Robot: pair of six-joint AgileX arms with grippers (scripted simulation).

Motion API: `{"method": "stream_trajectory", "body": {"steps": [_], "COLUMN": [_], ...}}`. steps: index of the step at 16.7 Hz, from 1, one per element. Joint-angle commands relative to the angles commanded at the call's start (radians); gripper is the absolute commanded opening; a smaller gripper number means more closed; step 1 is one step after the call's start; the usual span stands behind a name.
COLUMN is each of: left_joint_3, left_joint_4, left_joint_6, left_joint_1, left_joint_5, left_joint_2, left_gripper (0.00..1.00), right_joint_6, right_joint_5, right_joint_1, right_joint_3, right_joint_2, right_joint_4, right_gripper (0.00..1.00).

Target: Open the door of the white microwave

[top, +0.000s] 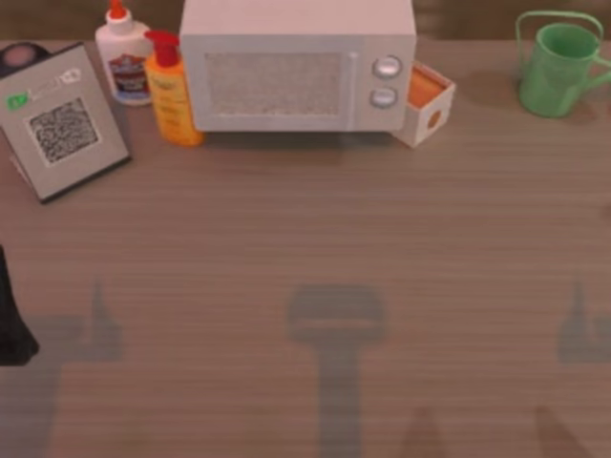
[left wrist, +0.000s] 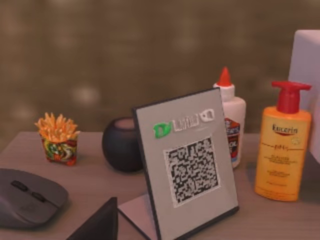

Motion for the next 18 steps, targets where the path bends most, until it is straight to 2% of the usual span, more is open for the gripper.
{"method": "stream_trajectory", "body": {"steps": [4,7,11,18], "left_joint_3": [0.026,0.129,0.36,0.904], "left_joint_4": [-0.005,-0.022,-0.042,-0.039], "left_joint_6": [-0.006,-0.031,-0.095,-0.259], "left_joint_1": [-0.017,-0.079,-0.21,-0.493], "left_joint_5": [-0.015,-0.072,-0.193,-0.445], "left_joint_2": [0.031,0.156,0.463,1.193], "left_gripper": [1.0,1.0,1.0,1.0], "right_joint_6": [0.0,0.0,0.0,0.0], "right_joint_5": [0.0,0.0,0.0,0.0], "right_joint_1": [0.0,0.0,0.0,0.0], "right_joint_3": [0.0,0.0,0.0,0.0], "right_joint_2": [0.0,0.0,0.0,0.0], "right_joint_4": [0.0,0.0,0.0,0.0], "right_gripper": [1.0,1.0,1.0,1.0]}}
